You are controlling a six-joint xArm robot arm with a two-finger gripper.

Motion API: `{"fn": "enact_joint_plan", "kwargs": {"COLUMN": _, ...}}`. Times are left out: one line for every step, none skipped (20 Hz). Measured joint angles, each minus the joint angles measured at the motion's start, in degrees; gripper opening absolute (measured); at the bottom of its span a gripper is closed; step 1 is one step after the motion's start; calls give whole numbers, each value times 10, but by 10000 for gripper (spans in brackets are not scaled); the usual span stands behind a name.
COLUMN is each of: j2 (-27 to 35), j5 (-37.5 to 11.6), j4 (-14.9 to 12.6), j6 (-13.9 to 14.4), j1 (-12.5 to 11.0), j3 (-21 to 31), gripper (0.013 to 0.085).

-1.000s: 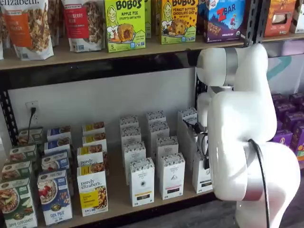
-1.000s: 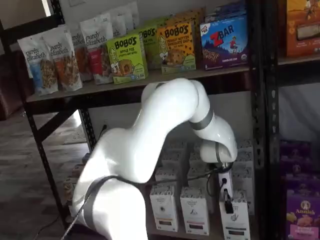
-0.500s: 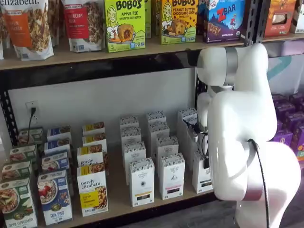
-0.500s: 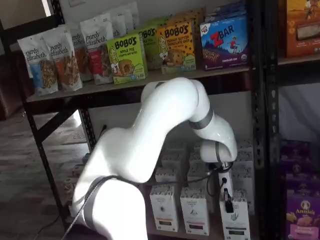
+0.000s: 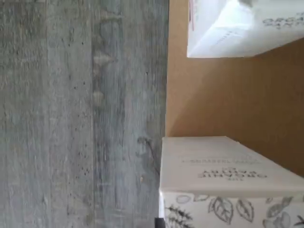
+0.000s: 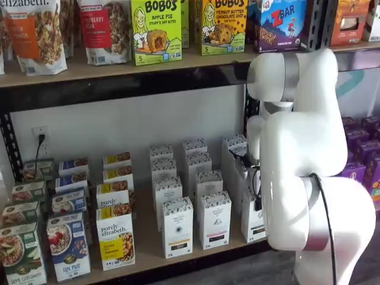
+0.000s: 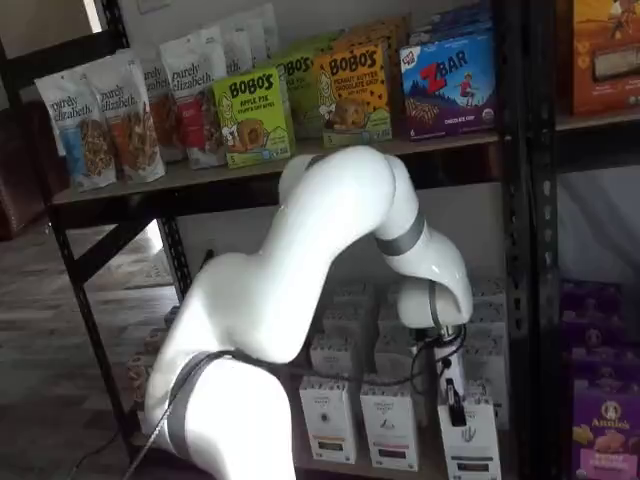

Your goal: Pick up the white box with a green strip in the middle, on the bottom shelf, the sixth box from the left

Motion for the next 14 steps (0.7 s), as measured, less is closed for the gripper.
{"fn": "enact_joint_plan", "kwargs": {"j2": -6, "j5": -2, "j4": -1, "j6": 1, "j1": 0, "j3": 10, "gripper": 490}}
{"fn": "enact_joint_plan", "kwargs": {"j2": -14, "j5": -6, "j4": -1, "j6": 3, "j1": 1, "j3": 22, "gripper": 490}}
{"fn": "enact_joint_plan", "kwargs": {"j2": -23, "j5": -11, "j4": -4, "j6": 7, "j1": 2, "j3": 37, "gripper": 490}}
{"fn": "enact_joint_plan", "kwargs": {"j2": -34, "j5": -18, "j4": -8, "j6": 13, "j1": 3, "j3": 56, "gripper": 490}}
{"fn": "enact_joint_plan", "kwargs": {"j2": -46, "j5": -23, "j4": -10, "j6": 16, "j1": 5, "j3": 74, "gripper": 490}}
{"fn": "enact_joint_plan", "kwargs": {"j2": -59, "j5": -22, "j4": -4, "j6": 13, "j1": 7, "j3": 92, "gripper": 490}}
{"fn": "enact_joint_plan", "kwargs": {"j2": -74, "j5": -25, "j4": -1, "j6": 12, "j1": 9, "j3": 112, "gripper": 490}}
{"fn": "enact_joint_plan", "kwargs": {"j2": -89, "j5": -31, "j4": -4, "j6": 18, "j1": 10, "j3": 134, "gripper": 490}}
{"fn": "enact_joint_plan", "kwargs": {"j2": -107, "j5": -39, "j4": -13, "j6": 28, "j1": 12, "j3": 159, "gripper": 490}}
{"fn": "enact_joint_plan", "kwargs": {"j2": -124, "j5": -47, "j4": -23, "j6": 40, "j1": 14, "j3": 183, "gripper": 490}}
{"fn": "enact_joint_plan", "kwargs": {"j2": -144, "j5": -53, "j4": -31, "j6": 50, "j1": 16, "j3": 209, "gripper": 490}}
{"fn": "enact_joint_plan", "kwargs": {"j2": -160, "j5": -57, "j4": -35, "j6": 57, "j1": 19, "j3": 230, "gripper": 490}}
{"fn": "enact_joint_plan", "kwargs": {"j2": -177, "j5": -59, "j4": -36, "j6": 62, "j1": 22, "j3": 250, "gripper": 490}}
{"fn": "enact_joint_plan", "kwargs": {"j2": -196, "j5": -60, "j4": -35, "j6": 64, "j1": 26, "j3": 274, "gripper": 490}}
